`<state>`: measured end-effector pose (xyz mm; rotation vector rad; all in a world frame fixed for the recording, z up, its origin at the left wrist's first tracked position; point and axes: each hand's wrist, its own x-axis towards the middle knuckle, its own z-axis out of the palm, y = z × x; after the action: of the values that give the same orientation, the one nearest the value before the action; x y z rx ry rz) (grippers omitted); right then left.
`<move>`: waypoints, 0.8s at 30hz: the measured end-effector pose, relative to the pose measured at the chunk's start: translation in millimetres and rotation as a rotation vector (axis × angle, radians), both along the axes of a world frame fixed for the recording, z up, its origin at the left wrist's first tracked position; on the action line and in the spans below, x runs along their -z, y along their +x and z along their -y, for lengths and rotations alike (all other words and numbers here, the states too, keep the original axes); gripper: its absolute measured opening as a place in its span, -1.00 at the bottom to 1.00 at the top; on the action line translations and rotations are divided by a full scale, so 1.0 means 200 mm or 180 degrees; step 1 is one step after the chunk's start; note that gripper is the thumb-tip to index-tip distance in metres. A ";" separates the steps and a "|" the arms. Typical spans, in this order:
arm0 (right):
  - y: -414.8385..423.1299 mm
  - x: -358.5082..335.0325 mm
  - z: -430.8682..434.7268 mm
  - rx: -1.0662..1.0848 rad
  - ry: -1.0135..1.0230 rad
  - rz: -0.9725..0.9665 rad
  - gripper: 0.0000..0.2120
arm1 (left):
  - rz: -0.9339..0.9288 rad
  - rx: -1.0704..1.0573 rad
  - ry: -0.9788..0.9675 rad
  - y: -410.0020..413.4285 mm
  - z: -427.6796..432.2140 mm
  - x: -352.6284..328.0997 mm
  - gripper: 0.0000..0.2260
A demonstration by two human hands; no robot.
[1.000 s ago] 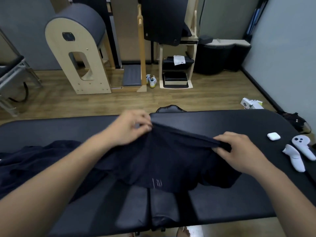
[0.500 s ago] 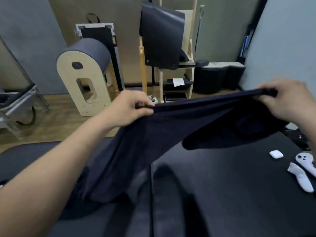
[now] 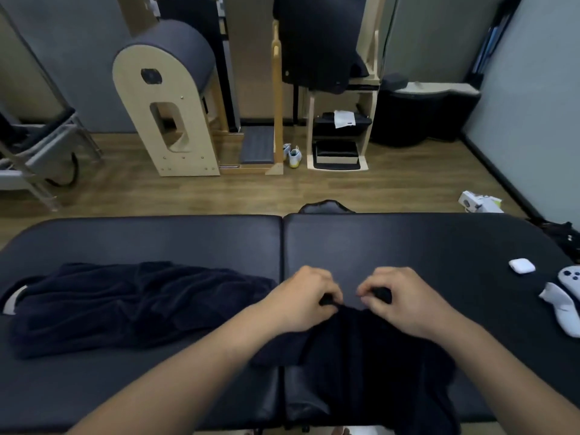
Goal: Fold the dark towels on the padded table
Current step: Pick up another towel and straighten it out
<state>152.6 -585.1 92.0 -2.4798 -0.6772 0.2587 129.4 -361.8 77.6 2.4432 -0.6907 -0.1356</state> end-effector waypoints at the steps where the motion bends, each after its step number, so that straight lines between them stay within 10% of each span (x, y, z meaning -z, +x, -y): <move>1: -0.03 0.03 -0.01 -0.0015 0.0041 -0.0125 -0.77 | -0.0069 0.0032 -0.0055 -0.03 0.00 0.02 -0.86; 4: -0.10 0.07 -0.07 -0.0197 0.0122 -0.0586 -0.61 | -0.0031 -0.0016 -0.0305 -0.07 0.04 0.04 -0.80; 12: -0.07 0.08 -0.07 0.0161 0.0212 -0.0274 -0.96 | 0.0099 0.0166 -0.0366 0.01 0.01 -0.01 -0.89; 24: 0.01 -0.39 0.18 0.0184 -0.0480 0.0635 -0.87 | 0.0829 0.0604 0.1850 0.10 -0.26 0.23 -0.77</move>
<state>154.4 -621.4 170.1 -2.6900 -0.6874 0.0416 149.6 -309.4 32.6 2.9754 -1.1272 -0.1028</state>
